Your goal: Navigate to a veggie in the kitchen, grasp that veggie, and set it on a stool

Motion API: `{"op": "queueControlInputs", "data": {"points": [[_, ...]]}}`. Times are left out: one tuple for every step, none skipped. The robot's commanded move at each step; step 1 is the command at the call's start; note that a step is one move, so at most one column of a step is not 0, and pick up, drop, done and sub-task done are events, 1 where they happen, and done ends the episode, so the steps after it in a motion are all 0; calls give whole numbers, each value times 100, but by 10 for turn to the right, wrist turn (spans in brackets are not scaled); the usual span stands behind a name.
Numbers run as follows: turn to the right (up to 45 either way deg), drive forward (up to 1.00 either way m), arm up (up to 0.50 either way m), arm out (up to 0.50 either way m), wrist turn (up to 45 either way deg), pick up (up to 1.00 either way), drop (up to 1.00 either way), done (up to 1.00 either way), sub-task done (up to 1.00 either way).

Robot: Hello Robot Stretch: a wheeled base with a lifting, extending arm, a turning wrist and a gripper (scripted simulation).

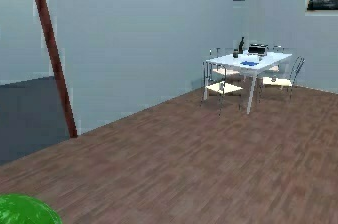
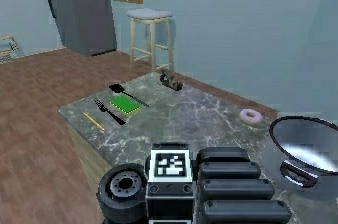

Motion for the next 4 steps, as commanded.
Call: {"op": "queueControlInputs", "data": {"points": [[450,0,0,0,0,0,0,0,0],[0,100,0,0,0,0,0,0,0],[420,0,0,0,0,0,0,0,0],[0,20,0,0,0,0,0,0,0]]}}
